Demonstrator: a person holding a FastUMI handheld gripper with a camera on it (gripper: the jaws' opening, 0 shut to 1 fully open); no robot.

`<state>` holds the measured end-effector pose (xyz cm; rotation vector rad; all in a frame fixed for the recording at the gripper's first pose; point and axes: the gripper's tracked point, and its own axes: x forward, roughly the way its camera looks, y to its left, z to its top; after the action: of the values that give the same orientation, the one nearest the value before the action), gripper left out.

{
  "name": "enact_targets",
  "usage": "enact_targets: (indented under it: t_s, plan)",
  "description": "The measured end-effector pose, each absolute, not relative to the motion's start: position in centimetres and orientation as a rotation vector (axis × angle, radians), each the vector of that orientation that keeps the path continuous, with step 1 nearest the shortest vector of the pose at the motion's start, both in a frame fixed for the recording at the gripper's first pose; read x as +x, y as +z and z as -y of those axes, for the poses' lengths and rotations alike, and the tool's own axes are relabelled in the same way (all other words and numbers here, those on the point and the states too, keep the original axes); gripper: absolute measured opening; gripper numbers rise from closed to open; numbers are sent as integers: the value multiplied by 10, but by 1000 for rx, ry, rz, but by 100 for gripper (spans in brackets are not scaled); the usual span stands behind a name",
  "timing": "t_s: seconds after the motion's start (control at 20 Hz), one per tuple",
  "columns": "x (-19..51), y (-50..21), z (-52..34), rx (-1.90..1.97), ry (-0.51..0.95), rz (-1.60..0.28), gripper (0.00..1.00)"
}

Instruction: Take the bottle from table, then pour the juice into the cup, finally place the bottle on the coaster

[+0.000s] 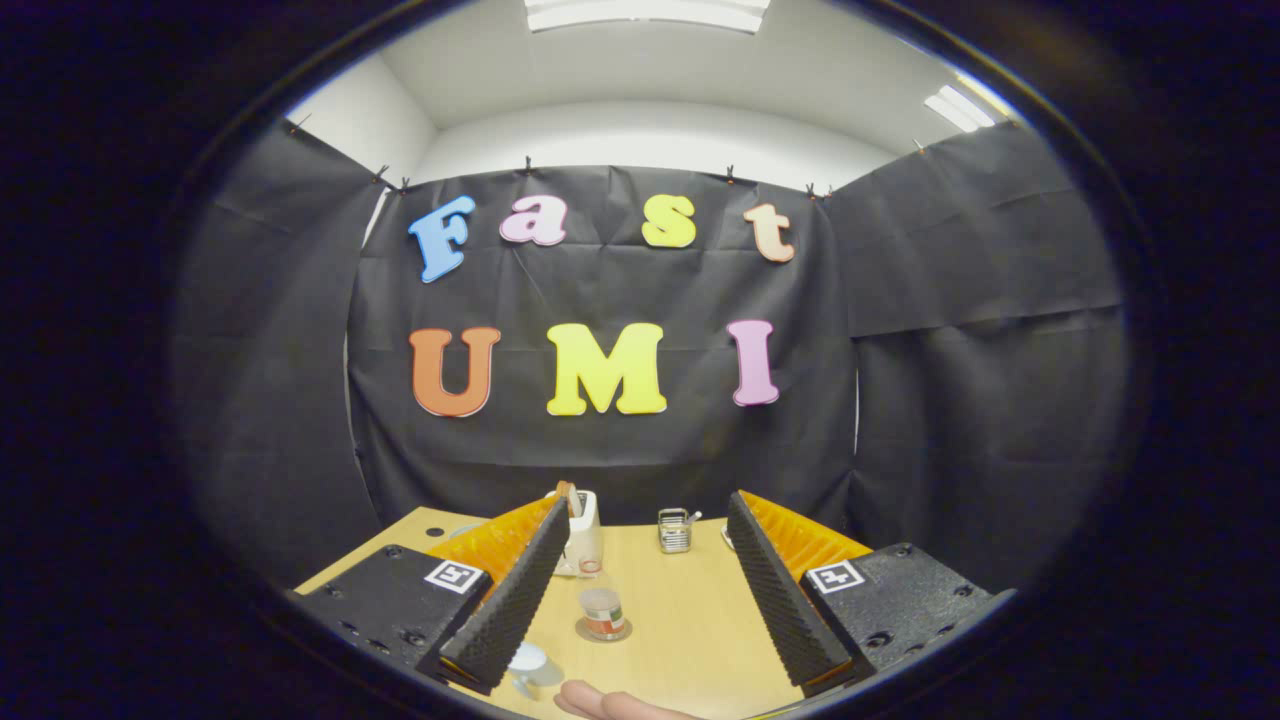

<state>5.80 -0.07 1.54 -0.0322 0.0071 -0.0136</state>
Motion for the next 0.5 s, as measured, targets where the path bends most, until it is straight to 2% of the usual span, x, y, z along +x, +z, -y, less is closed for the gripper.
enact_targets:
  t_s: [0.5]
  plan:
    - [-7,50,-6,-78,41,50,100]
